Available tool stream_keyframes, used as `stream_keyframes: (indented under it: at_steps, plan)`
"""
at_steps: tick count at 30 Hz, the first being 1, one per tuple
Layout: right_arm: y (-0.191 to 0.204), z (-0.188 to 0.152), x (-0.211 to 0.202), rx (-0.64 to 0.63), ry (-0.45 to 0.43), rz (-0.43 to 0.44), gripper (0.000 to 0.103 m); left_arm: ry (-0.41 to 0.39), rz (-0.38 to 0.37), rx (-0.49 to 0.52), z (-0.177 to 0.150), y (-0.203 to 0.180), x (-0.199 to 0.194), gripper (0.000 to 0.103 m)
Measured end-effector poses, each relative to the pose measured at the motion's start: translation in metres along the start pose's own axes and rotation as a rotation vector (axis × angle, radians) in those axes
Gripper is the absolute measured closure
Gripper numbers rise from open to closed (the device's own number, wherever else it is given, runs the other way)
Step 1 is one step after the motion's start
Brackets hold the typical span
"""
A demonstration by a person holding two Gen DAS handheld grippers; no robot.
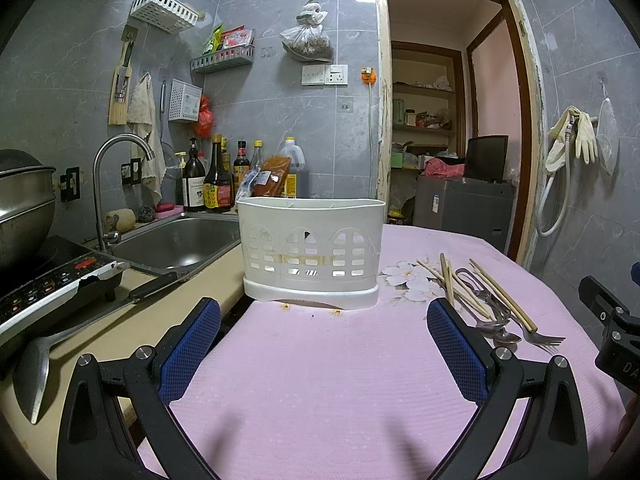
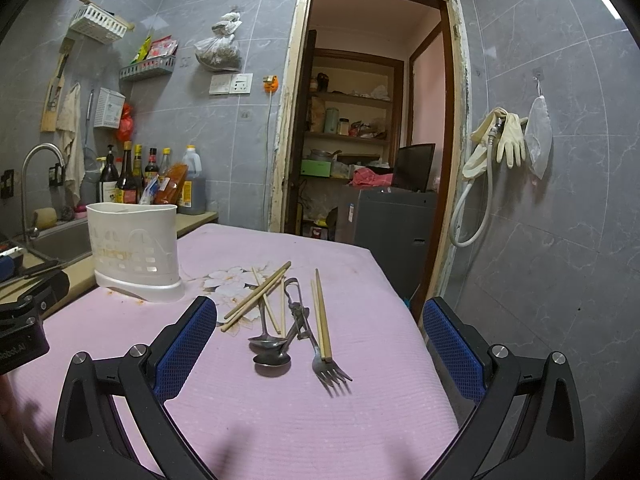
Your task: Organize utensils
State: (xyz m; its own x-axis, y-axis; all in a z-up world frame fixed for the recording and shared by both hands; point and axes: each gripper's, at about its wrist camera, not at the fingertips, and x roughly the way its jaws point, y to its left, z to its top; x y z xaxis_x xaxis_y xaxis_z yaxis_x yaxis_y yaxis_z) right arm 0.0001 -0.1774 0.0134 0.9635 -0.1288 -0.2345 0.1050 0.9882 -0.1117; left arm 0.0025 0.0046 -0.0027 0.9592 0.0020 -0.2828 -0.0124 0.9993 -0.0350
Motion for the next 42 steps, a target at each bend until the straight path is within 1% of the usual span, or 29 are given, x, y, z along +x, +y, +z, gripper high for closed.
stream_keyframes:
  at_steps: [42]
  plan:
    - [0.0035, -0.0006, 0.0020, -0.001, 0.005, 0.001, 0.000, 0.000, 0.001, 0.002, 0.0000, -0.0004, -0.0001, 0.002]
